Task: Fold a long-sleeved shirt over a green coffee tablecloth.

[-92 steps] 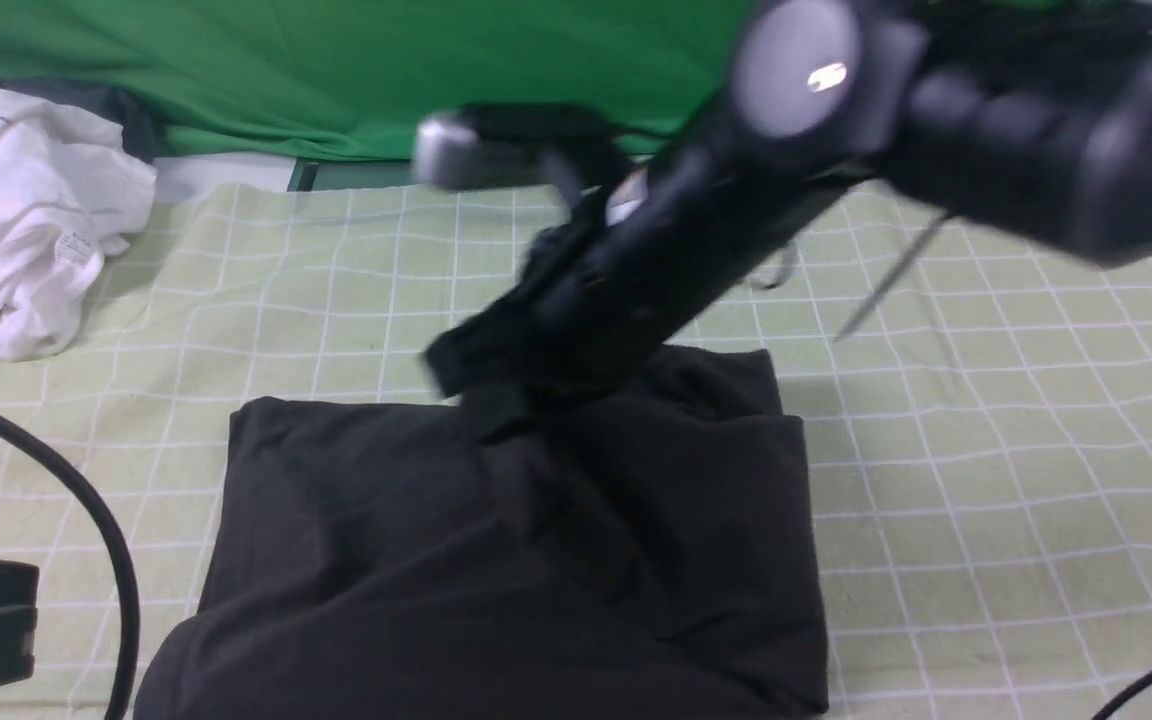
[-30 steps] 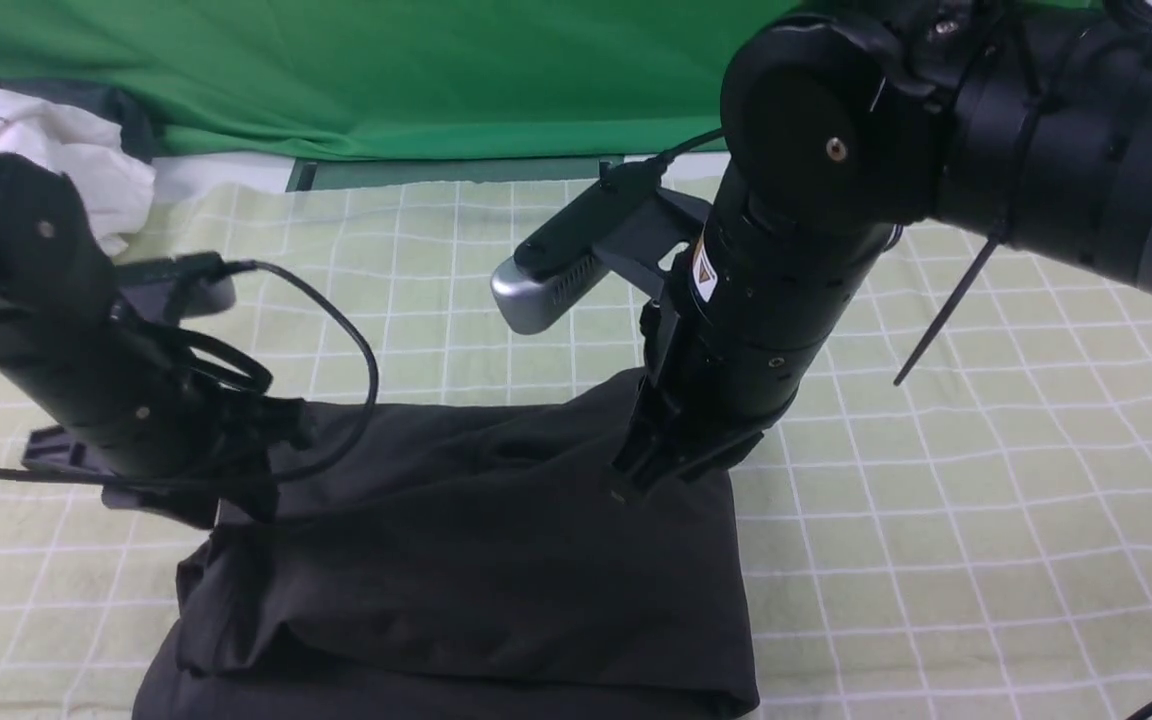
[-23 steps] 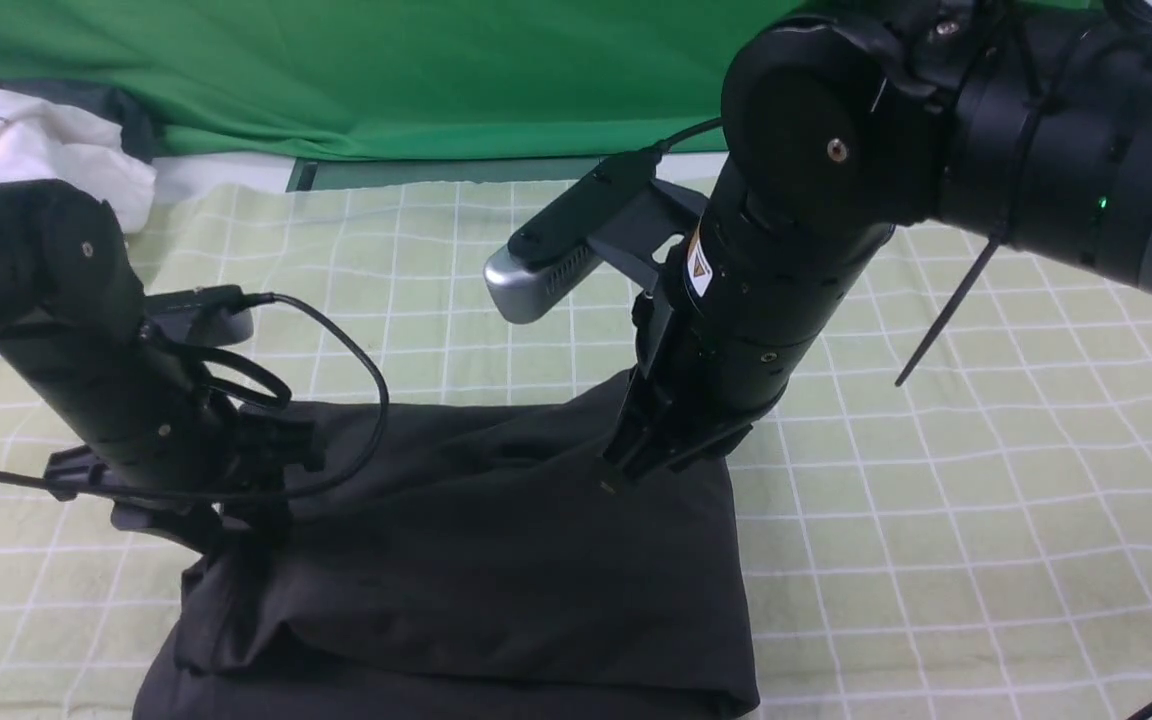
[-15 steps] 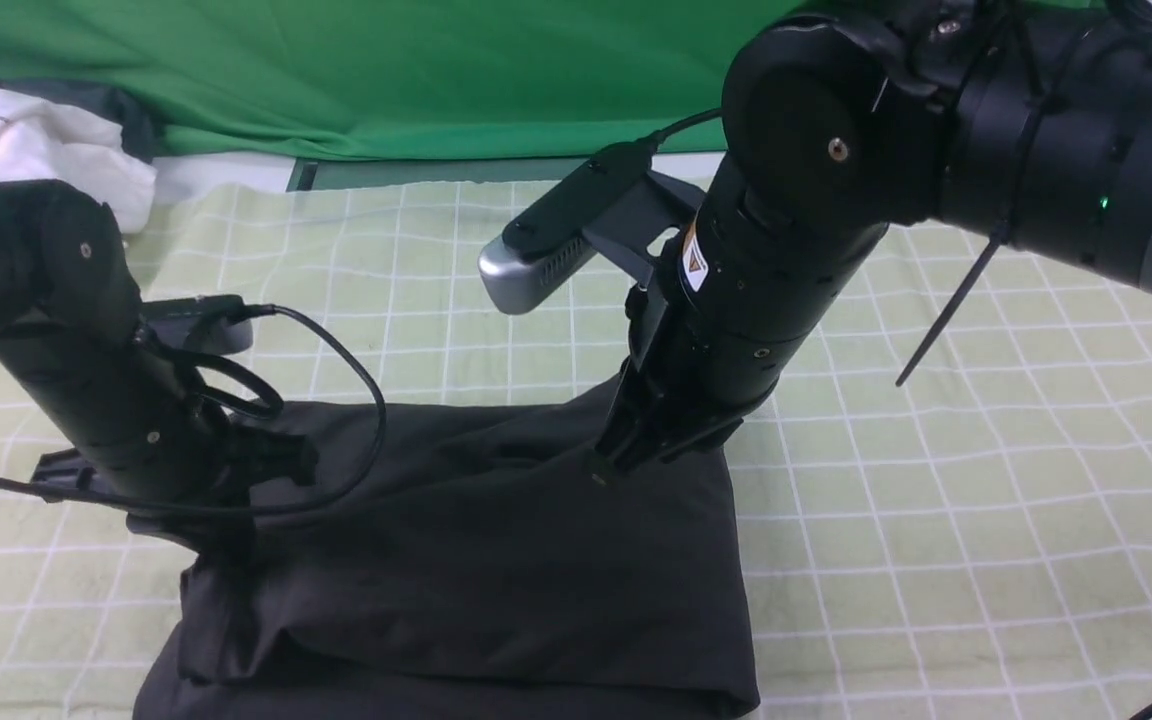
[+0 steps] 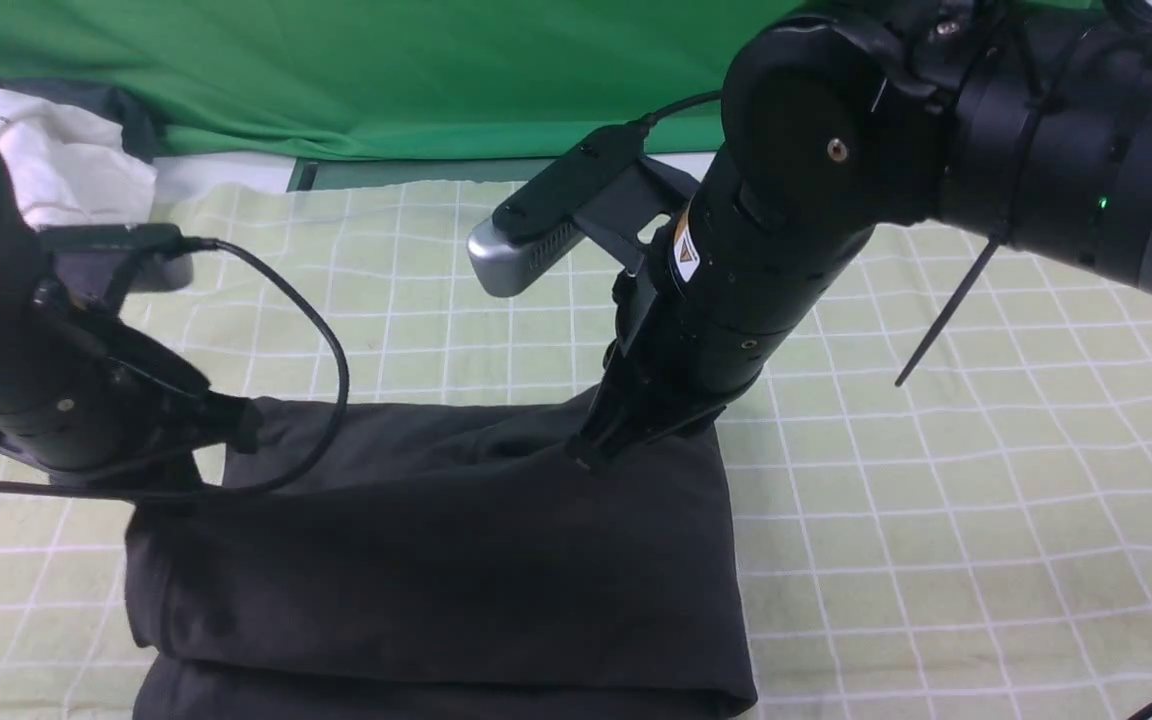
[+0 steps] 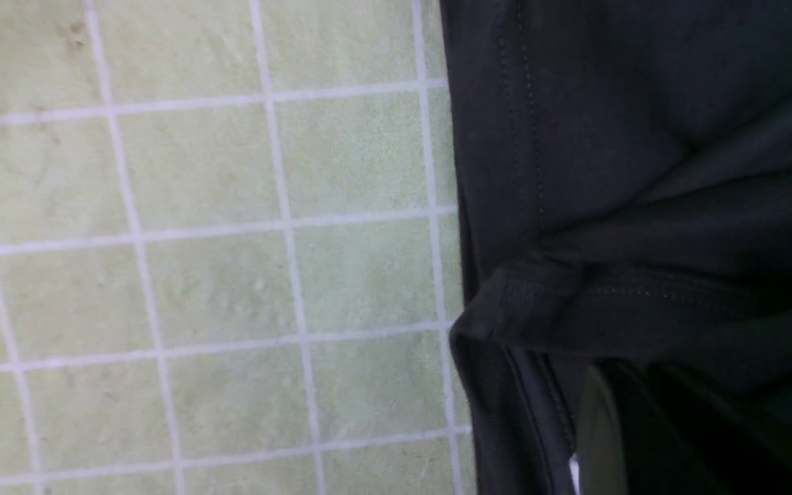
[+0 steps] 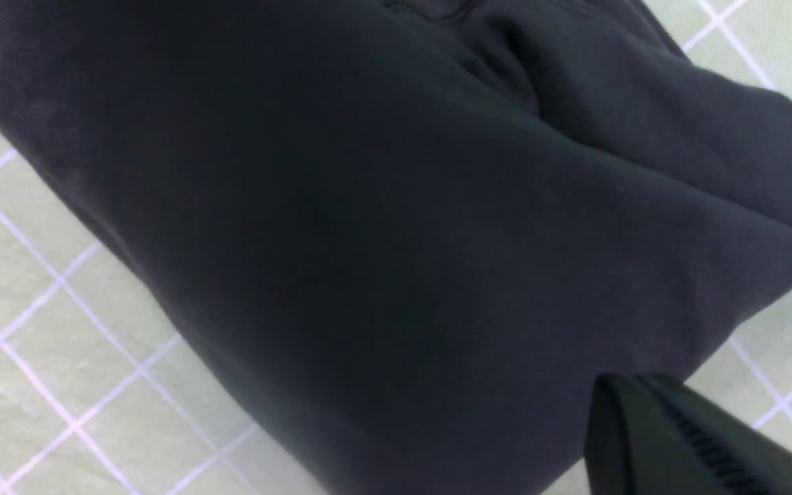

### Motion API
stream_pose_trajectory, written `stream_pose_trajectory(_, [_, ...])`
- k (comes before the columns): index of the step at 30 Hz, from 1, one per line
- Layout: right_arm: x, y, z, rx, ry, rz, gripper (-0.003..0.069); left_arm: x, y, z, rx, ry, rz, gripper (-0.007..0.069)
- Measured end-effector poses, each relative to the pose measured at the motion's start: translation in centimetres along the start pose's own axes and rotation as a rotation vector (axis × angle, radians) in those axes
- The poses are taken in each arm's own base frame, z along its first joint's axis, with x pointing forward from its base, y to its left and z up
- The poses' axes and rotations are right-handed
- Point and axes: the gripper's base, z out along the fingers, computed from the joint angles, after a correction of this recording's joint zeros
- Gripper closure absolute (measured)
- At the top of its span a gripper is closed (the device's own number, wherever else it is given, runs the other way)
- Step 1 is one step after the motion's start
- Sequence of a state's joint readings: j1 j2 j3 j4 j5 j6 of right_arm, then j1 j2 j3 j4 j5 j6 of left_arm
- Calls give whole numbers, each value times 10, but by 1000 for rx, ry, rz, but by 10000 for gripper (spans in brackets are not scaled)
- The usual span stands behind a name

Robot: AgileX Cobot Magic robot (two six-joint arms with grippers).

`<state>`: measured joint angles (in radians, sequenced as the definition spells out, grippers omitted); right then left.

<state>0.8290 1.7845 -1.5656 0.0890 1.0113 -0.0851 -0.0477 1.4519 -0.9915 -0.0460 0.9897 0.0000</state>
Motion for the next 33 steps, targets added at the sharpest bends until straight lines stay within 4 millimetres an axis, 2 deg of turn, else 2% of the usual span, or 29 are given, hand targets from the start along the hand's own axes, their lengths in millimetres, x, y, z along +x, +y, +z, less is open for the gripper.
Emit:
stream_pose_trajectory(7, [-3,-7,15,6,6,17,665,5,3,4,-27,24,9,602])
stream_pose_trajectory(10, [-2,-11,24,7,26,25,665,1,4,6,-38,-30,9,602])
stream_pose_trajectory(15, [-4,-13,24,11,3,30,659,-3,6,6,-57,-69,-1,602])
stream_pose_trajectory(23, [-4,-13,24,12,1,30,645,-4,9,20,-93,-8,-55,587])
stream_pose_trajectory(28, [-2,-13,24,9,29,30,641,-4,12,22,-129,8,-29,481])
stream_pose_trajectory(29, [-1,-13,24,8,38,30,640,-3,13,22,-140,15,-22,417])
stream_pose_trajectory(30, [-1,-13,24,8,38,30,640,-3,14,21,-142,14,-20,399])
stream_pose_trajectory(32, [0,-12,22,7,50,30,636,-3,15,16,-156,32,-16,288])
stream_pose_trajectory(33, [1,-12,21,7,55,30,634,-3,15,12,-160,31,-17,257])
